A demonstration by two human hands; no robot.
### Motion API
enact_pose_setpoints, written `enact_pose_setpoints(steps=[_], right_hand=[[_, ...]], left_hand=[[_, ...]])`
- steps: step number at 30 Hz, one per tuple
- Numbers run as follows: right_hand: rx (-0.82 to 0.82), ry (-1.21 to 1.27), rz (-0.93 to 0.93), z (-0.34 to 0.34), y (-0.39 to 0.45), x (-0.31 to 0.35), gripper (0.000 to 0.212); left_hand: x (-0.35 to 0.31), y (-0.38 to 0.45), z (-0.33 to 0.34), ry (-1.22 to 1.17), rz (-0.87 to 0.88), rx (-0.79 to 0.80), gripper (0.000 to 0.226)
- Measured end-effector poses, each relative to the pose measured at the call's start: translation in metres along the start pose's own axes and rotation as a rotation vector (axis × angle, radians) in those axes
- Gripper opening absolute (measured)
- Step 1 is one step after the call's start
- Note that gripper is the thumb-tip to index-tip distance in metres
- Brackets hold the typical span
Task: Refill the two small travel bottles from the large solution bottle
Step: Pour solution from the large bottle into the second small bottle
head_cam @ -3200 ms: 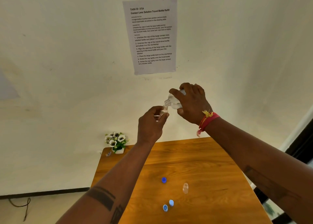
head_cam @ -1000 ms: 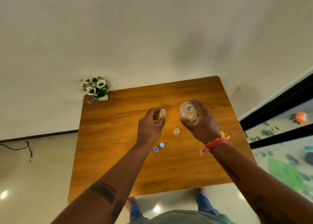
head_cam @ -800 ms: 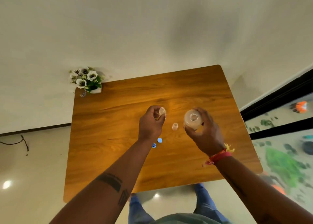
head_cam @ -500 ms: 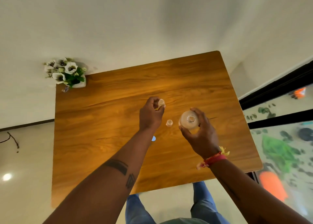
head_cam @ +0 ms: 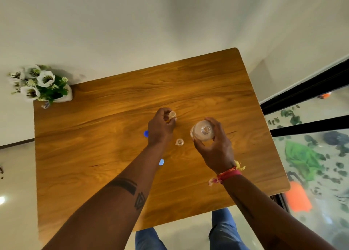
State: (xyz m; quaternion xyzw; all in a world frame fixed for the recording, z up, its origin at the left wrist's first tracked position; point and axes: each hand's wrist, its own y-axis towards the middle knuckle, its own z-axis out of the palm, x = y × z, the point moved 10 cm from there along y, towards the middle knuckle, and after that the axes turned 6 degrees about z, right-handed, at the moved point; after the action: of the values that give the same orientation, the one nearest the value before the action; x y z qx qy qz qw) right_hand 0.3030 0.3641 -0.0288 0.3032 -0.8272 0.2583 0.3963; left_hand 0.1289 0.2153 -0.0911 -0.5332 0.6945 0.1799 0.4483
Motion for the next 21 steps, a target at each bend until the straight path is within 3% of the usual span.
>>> enact_pose_setpoints(steps=[8,14,21], right_hand=[[0.028,-0.026,-0.006,0.007,0.002,-0.007,0.073],[0.025,-0.013,-0.016,0.009,-0.003,-0.002,0.072],[0.023,0.005,0.012,0.007,-0.009,0.000,0.072]], left_hand=[[0.011,-0.003,0.004,-0.074,-0.036,0.003,0.036],[0.015,-0.016,-0.001,-0.075,-0.067,0.065,0.063],[0.040,-0.051,-0.011,0.023,-0.108,0.119,0.044]])
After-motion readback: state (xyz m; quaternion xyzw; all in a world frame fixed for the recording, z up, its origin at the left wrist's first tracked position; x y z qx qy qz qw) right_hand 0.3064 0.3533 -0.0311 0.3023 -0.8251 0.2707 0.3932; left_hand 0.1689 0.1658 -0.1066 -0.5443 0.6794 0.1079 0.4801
